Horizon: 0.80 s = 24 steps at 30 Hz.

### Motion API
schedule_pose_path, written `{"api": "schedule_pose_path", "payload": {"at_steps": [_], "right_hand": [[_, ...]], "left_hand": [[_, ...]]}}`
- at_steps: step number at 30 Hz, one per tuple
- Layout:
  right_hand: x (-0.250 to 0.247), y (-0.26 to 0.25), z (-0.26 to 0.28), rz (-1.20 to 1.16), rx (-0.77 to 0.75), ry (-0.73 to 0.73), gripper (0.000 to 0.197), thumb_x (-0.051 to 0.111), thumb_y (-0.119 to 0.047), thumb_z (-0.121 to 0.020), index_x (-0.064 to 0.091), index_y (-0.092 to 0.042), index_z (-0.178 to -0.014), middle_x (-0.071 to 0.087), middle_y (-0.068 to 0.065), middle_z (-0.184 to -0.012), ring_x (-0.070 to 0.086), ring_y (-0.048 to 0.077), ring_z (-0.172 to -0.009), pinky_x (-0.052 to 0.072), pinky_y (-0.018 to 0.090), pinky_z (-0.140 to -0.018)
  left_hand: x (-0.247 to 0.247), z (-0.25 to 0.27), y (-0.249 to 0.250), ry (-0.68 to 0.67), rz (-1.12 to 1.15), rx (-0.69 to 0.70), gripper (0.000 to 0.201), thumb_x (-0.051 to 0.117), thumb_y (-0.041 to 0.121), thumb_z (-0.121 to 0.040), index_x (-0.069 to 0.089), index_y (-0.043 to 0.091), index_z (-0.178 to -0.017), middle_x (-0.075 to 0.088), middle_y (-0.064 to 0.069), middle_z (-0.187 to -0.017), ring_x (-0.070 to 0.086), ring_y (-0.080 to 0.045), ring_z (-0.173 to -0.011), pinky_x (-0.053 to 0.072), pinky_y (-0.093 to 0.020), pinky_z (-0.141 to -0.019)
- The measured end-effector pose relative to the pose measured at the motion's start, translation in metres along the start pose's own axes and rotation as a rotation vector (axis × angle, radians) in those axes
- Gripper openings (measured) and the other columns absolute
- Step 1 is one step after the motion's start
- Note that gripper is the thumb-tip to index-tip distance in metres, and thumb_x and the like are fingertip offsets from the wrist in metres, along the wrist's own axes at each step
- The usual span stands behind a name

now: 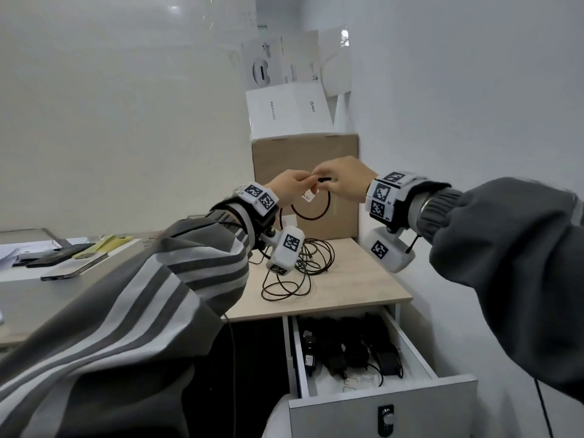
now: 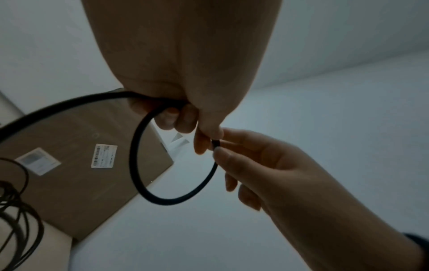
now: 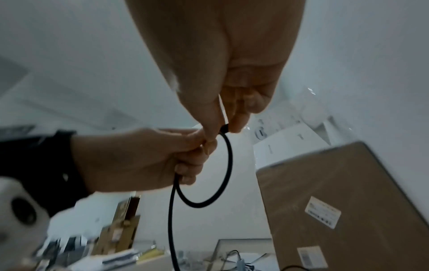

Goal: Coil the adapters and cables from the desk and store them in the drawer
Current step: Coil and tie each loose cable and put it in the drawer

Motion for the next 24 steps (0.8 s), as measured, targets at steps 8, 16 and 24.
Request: {"api": "schedule_pose_path", "payload": {"at_steps": [8, 16, 24], "right_hand": [[-0.014, 0.022, -0.012, 0.020, 0.139, 0.081, 0.021, 0.052, -0.017, -0.092, 0.070, -0.006, -0.093, 0.070, 0.011, -0.094, 0.064, 0.029, -0.086, 0.051, 0.040, -0.083], [0.011, 0.067, 0.008, -1.171, 0.581, 0.445, 0.025, 0.046, -0.003, -0.095, 0.055, -0.004, -0.071, 0.055, -0.002, -0.045, 0.048, 0.001, -0.031, 0.038, 0.011, -0.036], [0.038, 0.047, 0.015, -1.162, 0.451, -0.041, 0.014, 0.053, -0.013, -0.095, 0.063, -0.014, -0.085, 0.072, 0.002, -0.086, 0.062, 0.001, -0.055, 0.032, 0.014, -0.045]], "left_hand": [[-0.005, -0.002, -0.009, 0.071, 0.395, -0.060, 0.033, 0.043, 0.028, -0.102, 0.058, 0.016, -0.075, 0.041, 0.003, -0.064, 0.040, -0.010, -0.055, 0.037, -0.023, -0.059], [0.008, 0.001, -0.008, 0.136, 0.945, -0.148, 0.027, 0.035, 0.021, -0.104, 0.044, 0.014, -0.080, 0.063, -0.007, -0.074, 0.065, -0.014, -0.072, 0.048, -0.029, -0.074], [-0.005, 0.004, 0.005, 0.120, 1.217, -0.114, 0.031, 0.029, 0.019, -0.106, 0.044, 0.010, -0.080, 0.038, 0.006, -0.047, 0.040, -0.011, -0.048, 0.050, -0.027, -0.060]]}}
Point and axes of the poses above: each hand's wrist, its own z-axis away from the middle knuckle, its own x-axis out of the palm, y = z × x, the point moved 10 cm from there along -z, towards the middle knuckle
